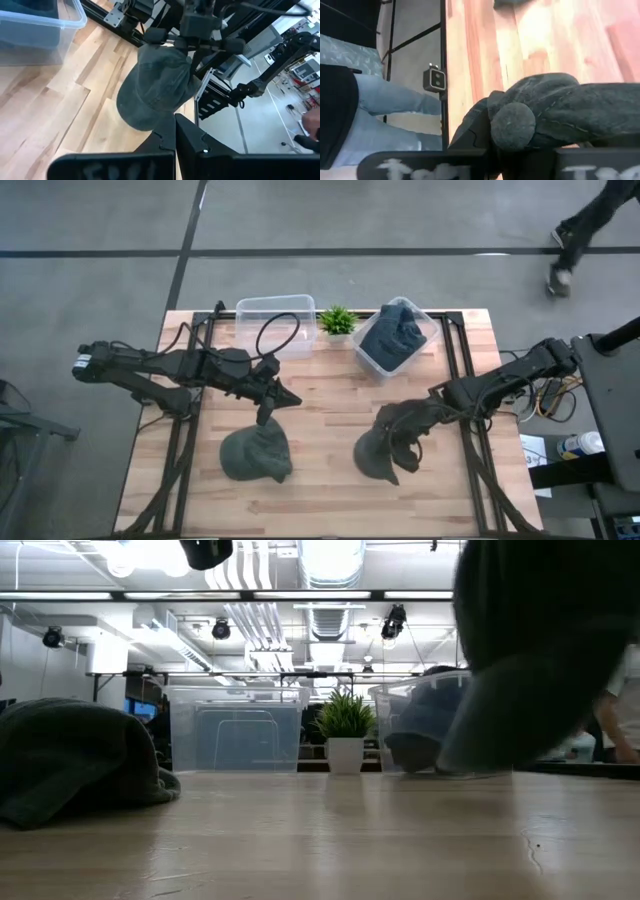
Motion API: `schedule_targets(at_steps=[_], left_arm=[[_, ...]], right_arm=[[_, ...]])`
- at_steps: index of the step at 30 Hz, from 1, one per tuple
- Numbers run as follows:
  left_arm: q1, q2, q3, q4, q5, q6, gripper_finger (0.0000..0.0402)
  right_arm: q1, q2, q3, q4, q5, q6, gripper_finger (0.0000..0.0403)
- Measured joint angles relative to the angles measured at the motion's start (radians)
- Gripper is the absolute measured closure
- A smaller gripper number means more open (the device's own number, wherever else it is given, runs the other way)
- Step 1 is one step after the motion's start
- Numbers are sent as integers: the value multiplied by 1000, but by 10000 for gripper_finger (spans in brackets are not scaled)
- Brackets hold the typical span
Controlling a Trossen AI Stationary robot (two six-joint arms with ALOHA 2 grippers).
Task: Pick and place caps into container
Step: Put the right black cap into the left transparent container
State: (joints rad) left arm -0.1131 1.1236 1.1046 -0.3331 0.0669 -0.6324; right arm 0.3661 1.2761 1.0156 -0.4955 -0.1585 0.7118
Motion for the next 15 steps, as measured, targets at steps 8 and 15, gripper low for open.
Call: schedule_targets(at_steps=[8, 15], left_arm=[[0, 0, 0, -1, -18, 28, 401], [1, 0, 0, -4, -18, 95, 380]], right_arm=[[-35, 79, 181, -200, -13, -111, 395], [-38, 161, 309, -287, -37, -161, 395]])
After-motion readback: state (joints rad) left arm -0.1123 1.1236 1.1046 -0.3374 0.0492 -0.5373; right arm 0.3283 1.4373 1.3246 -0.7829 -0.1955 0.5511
